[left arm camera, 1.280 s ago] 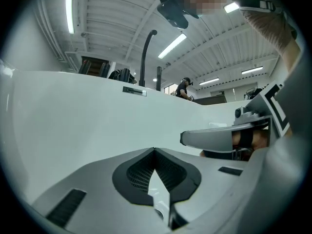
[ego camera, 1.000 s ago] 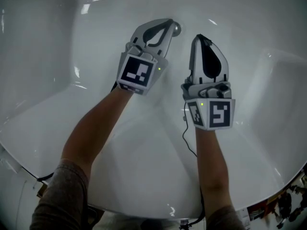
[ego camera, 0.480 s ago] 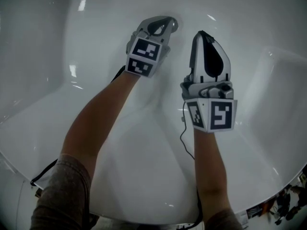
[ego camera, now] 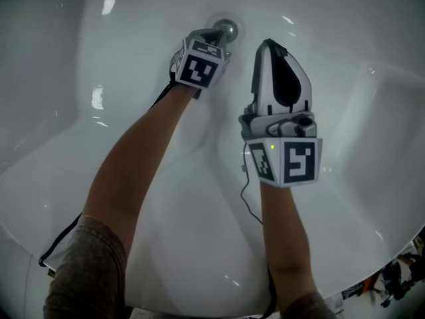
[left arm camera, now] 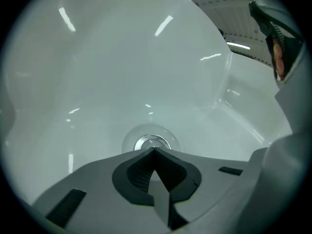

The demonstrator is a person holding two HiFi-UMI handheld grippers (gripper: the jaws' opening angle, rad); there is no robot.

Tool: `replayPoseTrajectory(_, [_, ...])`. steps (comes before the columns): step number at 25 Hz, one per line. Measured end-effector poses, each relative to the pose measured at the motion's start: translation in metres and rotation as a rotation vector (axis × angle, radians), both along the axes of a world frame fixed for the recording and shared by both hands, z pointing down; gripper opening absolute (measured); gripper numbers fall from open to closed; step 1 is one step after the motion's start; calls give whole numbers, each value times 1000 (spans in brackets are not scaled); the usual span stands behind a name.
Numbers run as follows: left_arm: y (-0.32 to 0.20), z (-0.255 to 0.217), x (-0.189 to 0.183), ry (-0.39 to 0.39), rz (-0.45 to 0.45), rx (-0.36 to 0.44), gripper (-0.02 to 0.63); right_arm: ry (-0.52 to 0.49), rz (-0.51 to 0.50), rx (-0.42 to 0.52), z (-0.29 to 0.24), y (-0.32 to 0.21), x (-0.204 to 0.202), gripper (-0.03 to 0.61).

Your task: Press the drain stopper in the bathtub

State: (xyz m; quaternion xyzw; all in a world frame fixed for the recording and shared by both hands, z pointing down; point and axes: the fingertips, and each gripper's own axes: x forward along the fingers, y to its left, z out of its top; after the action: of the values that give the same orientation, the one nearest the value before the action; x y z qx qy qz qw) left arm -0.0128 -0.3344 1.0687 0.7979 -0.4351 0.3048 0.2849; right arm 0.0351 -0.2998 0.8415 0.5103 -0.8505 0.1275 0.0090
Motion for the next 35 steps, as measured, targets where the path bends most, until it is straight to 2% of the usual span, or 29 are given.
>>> replayPoseTrajectory(4, [-2, 4, 5, -22, 15, -15, -2, -6, -6, -9, 3, 2, -1, 0])
replayPoseTrajectory(11, [-3, 13, 10, -86, 48, -108, -2, -9, 6, 1, 1, -1, 1, 0])
replayPoseTrajectory(16, [-2, 16, 7, -71, 41, -187, 0, -23, 15, -3, 3, 0, 2, 0])
replayPoseTrajectory(22, [-5, 18, 10, -139, 55, -199, 3, -23, 8, -7, 2, -1, 0, 0])
replayPoseTrajectory(32, [1, 12, 7, -76, 2, -198, 2, -7, -2, 8, 6, -3, 2, 0])
replayPoseTrajectory(35, [2, 6, 10, -62, 13, -171, 0, -6, -10, 5, 6, -1, -1, 0])
